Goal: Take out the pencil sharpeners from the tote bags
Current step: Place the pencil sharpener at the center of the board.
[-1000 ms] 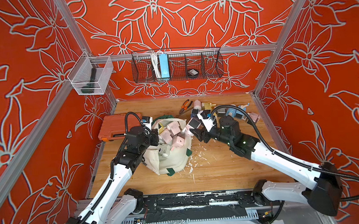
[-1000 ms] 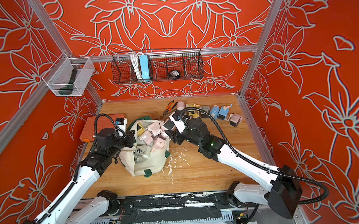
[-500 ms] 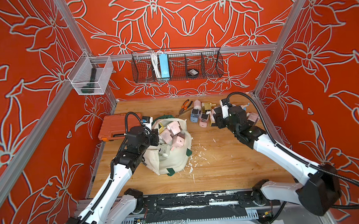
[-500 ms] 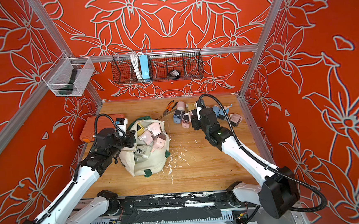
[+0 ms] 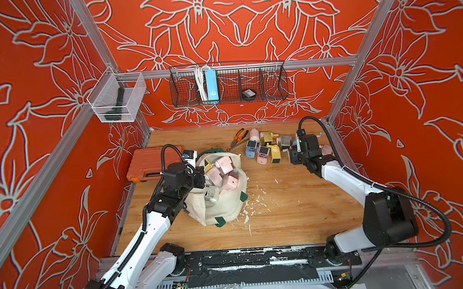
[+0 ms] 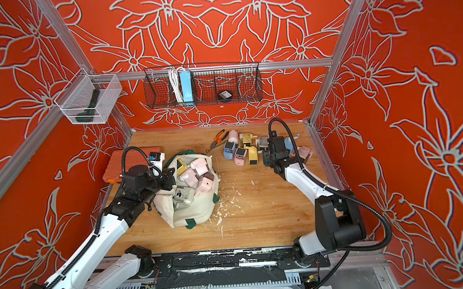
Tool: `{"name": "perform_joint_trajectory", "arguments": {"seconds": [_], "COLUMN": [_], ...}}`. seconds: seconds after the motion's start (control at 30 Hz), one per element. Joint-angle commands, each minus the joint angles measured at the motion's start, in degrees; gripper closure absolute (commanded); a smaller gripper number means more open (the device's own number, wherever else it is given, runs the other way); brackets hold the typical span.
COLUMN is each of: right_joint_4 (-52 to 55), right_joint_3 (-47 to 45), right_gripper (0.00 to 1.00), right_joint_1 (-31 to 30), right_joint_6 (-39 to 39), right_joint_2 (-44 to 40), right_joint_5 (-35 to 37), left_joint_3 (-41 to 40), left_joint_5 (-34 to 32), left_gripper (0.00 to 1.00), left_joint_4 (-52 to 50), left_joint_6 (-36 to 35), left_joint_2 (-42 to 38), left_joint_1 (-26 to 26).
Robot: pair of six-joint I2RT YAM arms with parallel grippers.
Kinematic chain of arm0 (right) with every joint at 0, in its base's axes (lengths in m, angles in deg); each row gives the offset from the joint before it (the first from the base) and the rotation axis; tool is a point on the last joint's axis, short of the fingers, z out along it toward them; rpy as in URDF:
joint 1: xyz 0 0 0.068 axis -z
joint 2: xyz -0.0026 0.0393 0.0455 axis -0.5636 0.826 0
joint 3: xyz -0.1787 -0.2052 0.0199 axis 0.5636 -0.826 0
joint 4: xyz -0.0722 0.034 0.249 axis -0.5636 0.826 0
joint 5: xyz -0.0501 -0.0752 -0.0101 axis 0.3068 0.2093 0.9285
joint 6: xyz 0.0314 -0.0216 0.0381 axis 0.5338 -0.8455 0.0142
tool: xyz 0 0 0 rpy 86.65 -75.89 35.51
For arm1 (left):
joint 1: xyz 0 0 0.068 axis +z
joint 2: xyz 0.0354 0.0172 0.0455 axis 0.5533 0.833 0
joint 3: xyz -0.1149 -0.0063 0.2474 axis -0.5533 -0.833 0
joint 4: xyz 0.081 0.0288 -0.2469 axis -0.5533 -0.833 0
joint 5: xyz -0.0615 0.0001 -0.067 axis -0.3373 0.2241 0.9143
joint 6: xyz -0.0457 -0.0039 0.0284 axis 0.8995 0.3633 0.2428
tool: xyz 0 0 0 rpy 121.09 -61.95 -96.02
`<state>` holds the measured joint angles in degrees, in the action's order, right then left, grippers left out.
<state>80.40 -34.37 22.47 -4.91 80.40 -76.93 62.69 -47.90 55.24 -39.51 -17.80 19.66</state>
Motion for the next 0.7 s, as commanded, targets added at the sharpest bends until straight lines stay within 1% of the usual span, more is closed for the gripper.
{"name": "perform_joint_trajectory", "arguments": {"seconds": [0.0,0.07,0.2,0.33,0.57,0.67], "right_joint_4": [-1.81,0.18,-0.19,-1.36,-2.35,-2.38], "right_joint_3": [1.65,3.18,3.42,4.18,6.26,6.95], "right_gripper": [0.72,0.72,0.72,0.71,0.68,0.68], "right_joint_1": [0.79,0.91,1.01,1.08,1.29,1.42], "right_joint_6": [-6.26,-8.55,-11.58,-13.61,-16.33,-17.33], "right_joint_2": [2.64,4.36,6.37,8.44,12.56,14.00], "right_joint_5": [-7.01,-9.41,-11.54,-16.87,-19.40,-20.40], "left_joint_3": [-0.75,-0.65,-0.64,-0.72,-0.65,-0.71], "left_joint_5": [1.33,1.42,1.29,1.25,1.12,1.25], "left_gripper": [1.00,1.00,1.00,1.00,1.00,1.00], "left_joint_4": [-0.50,-0.58,-0.67,-0.59,-0.59,-0.59], "left_joint_6": [0.67,0.74,0.65,0.65,0.65,0.65], "left_joint_2": [-0.51,-0.25,-0.15,-0.07,0.09,0.20], "left_joint_1": [-0.48,-0.57,-0.72,-0.83,-0.83,-0.83]}}
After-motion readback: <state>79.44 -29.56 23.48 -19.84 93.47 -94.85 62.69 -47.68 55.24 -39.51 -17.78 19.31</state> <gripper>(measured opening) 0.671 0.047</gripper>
